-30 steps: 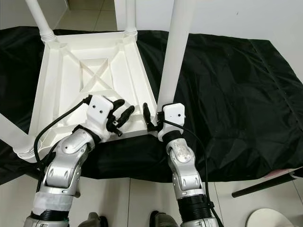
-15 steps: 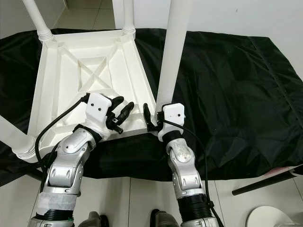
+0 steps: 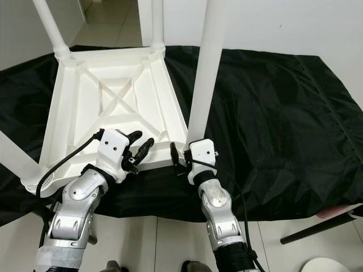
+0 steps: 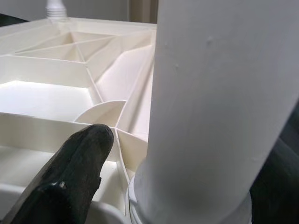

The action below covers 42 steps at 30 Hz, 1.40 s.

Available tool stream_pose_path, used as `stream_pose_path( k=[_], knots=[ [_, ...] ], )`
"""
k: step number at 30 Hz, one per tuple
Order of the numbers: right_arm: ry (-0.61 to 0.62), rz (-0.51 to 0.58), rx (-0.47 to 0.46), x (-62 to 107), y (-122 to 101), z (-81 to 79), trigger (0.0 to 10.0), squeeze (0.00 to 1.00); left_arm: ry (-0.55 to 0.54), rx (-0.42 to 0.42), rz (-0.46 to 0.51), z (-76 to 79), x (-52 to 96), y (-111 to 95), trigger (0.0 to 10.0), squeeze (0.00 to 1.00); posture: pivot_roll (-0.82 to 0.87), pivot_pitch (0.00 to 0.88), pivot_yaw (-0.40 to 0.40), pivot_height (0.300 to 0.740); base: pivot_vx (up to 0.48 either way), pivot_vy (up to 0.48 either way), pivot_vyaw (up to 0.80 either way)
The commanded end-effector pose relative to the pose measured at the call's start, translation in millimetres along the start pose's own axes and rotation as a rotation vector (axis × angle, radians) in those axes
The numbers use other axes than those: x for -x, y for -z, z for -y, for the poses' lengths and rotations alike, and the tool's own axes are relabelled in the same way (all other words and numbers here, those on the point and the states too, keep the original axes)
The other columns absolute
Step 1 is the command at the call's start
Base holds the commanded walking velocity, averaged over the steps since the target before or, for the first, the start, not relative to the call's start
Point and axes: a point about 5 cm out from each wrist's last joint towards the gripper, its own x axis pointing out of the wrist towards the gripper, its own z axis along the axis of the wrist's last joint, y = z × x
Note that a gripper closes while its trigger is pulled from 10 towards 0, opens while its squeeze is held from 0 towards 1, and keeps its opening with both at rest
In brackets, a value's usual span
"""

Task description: Building children table

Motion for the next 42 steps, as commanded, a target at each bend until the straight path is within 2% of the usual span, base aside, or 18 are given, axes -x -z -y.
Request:
stream_pose_path(
  k=[1, 5, 8, 11, 15, 23, 26, 32, 34, 42],
  knots=[
    [-0.034, 0.006, 0.020, 1.5, 2, -5.0, 10.0, 0.00, -0.083, -0.011, -0.020, -0.9, 0.7, 6, 10.0, 0.00, -0.04, 0.000, 0.041, 0.740, 0.000, 0.000, 0.00],
    [-0.041, 0.019, 0.037, 2.0, 2, -4.6, 10.0, 0.00, -0.069, -0.017, -0.013, 0.6, -0.3, 5, 10.0, 0.00, -0.04, 0.000, 0.041, 0.740, 0.000, 0.000, 0.00],
    [-0.043, 0.020, 0.050, 3.6, 4, 0.3, 10.0, 0.00, -0.059, -0.027, -0.009, 0.0, -2.8, 5, 10.0, 0.00, -0.06, 0.000, 0.069, 0.740, 0.000, 0.000, 0.00],
    [-0.036, 0.022, 0.077, 1.5, 5, 7.7, 10.0, 0.00, -0.051, -0.053, -0.018, -5.7, -4.8, 7, 10.0, 0.00, -0.06, 0.000, 0.078, 0.740, 0.000, 0.000, 0.00],
    [-0.044, 0.030, 0.090, -0.5, 5, 8.5, 10.0, 0.00, -0.058, -0.064, -0.026, -11.3, -5.0, 7, 10.0, 0.00, -0.07, 0.000, 0.104, 0.740, 0.000, 0.000, 0.00],
    [-0.049, 0.043, 0.118, -3.7, 3, 16.8, 10.0, 0.00, -0.037, -0.107, -0.033, -14.6, -6.6, 4, 10.0, 0.00, -0.08, 0.000, 0.099, 0.740, 0.000, 0.000, 0.00],
    [-0.046, 0.039, 0.117, -5.6, 0, 21.5, 10.0, 0.00, 0.009, -0.077, -0.029, -14.0, -6.5, 2, 10.0, 0.00, -0.09, 0.000, 0.089, 0.740, 0.000, 0.000, 0.00],
    [-0.066, 0.043, 0.129, -5.8, -2, 21.1, 10.0, 0.00, 0.047, -0.075, -0.011, -9.3, -8.9, 0, 10.0, 0.00, -0.12, 0.000, 0.068, 0.740, 0.000, 0.000, 0.00],
    [-0.064, 0.057, 0.116, -6.6, -4, 17.7, 10.0, 0.00, 0.088, -0.046, -0.003, -1.1, -8.1, 1, 10.0, 0.00, -0.13, 0.000, 0.076, 0.740, 0.000, 0.000, 0.00],
    [-0.031, 0.071, 0.124, -4.7, -2, 16.8, 10.0, 0.00, 0.068, -0.033, -0.024, -1.7, -2.4, 8, 10.0, 0.00, -0.16, 0.000, 0.091, 0.740, 0.000, 0.000, 0.00]
  ],
)
